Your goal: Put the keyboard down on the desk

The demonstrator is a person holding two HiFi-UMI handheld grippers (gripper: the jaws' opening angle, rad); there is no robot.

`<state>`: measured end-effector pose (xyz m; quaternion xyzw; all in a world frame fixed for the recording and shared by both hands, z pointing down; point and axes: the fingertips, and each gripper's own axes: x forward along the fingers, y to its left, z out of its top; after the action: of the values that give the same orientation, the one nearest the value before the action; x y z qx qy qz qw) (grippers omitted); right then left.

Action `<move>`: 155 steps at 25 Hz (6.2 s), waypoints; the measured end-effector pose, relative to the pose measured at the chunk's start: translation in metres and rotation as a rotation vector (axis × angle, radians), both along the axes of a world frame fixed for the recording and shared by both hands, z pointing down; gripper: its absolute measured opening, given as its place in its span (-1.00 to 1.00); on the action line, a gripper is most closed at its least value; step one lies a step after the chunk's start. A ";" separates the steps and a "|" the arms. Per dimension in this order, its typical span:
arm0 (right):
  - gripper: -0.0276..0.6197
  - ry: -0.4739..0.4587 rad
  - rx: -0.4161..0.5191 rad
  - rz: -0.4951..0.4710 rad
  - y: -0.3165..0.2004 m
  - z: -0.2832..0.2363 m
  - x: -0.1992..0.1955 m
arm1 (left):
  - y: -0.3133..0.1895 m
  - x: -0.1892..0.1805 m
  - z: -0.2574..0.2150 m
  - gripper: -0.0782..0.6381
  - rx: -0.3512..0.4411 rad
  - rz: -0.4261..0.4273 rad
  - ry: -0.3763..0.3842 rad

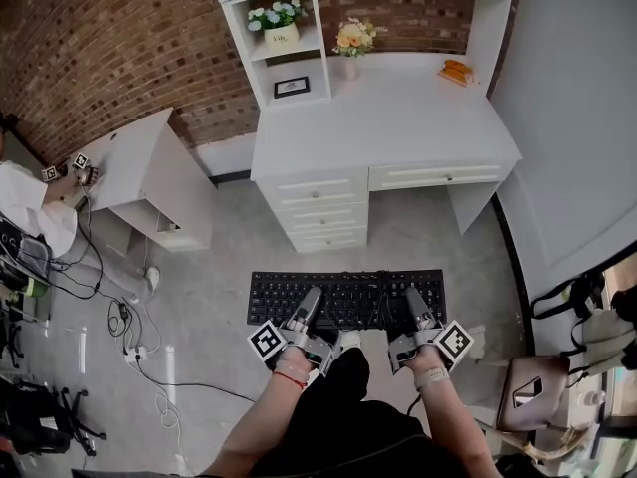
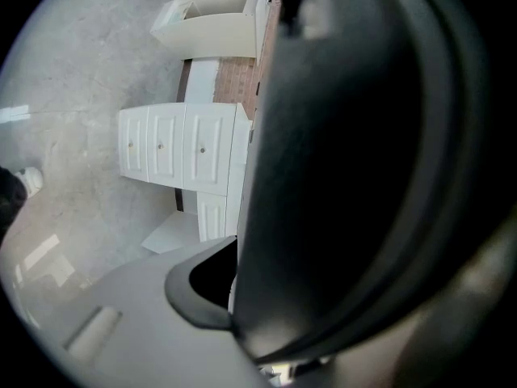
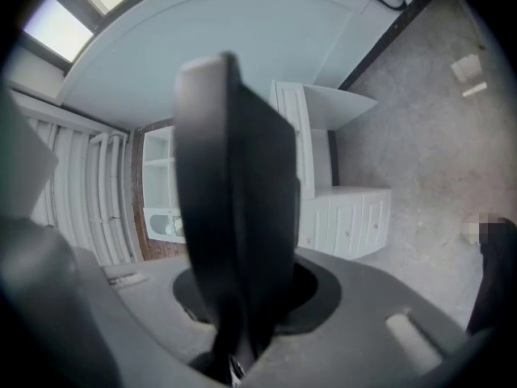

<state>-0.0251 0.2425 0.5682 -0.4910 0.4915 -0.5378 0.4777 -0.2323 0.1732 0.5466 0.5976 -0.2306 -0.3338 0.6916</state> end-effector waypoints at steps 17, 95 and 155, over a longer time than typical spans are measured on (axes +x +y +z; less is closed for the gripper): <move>-0.68 0.026 0.001 0.010 -0.147 -0.006 0.034 | -0.150 0.034 -0.002 -0.34 -0.003 0.014 0.021; -0.68 -0.069 -0.082 -0.092 -0.428 0.019 0.307 | -0.389 0.308 0.025 -0.58 -0.081 0.078 -0.116; -0.70 -0.073 -0.320 -0.050 -0.583 0.064 0.343 | -0.484 0.353 0.044 0.01 0.222 0.585 -0.555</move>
<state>0.3184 -0.3405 0.6324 -0.5286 0.3940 -0.6384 0.3973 0.1208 -0.3106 0.5903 0.7760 -0.1914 0.0275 0.6004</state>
